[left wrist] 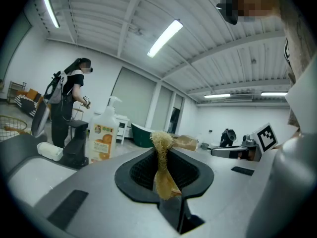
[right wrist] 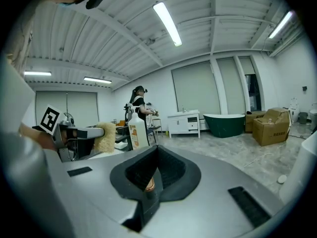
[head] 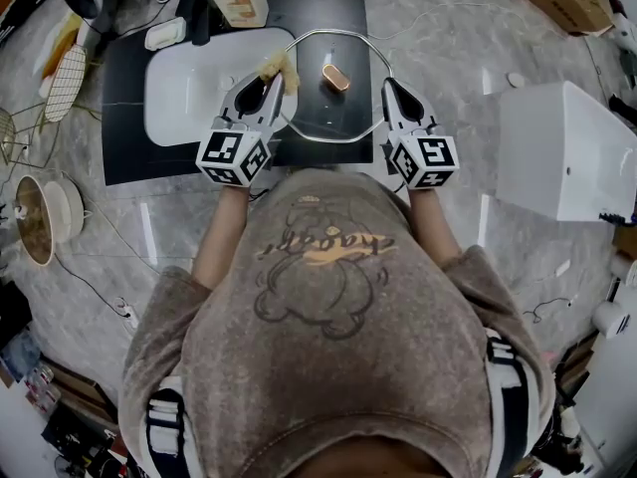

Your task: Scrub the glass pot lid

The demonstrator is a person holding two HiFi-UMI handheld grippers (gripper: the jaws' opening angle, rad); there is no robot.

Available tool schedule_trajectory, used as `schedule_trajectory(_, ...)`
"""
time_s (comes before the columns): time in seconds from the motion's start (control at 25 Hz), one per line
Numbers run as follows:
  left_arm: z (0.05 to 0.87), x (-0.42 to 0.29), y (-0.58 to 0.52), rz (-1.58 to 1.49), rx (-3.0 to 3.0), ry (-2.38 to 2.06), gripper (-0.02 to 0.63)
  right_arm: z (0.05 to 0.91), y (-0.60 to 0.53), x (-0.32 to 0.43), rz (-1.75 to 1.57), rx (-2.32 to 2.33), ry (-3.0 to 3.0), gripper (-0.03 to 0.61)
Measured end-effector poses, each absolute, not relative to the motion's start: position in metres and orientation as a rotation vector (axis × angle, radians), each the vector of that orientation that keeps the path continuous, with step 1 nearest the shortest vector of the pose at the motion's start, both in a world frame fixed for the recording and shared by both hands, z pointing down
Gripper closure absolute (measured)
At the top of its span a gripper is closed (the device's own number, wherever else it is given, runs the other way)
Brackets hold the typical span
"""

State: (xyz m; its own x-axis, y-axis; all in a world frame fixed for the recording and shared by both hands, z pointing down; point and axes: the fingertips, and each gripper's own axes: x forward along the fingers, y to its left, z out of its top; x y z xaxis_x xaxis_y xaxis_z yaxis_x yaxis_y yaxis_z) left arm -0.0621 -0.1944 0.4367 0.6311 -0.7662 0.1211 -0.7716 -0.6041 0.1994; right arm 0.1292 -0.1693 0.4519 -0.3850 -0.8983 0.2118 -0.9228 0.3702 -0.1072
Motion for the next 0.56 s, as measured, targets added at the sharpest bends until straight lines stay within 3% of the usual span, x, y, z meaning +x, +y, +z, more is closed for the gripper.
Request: schedule_trajectory(0.56, 0.4423, -0.0643, -0.1933, 0.040, 2.596, -1.268, 0.546, 0.4523, -0.1671, 0.1284, 0.309, 1.666, -2.511, 0.578)
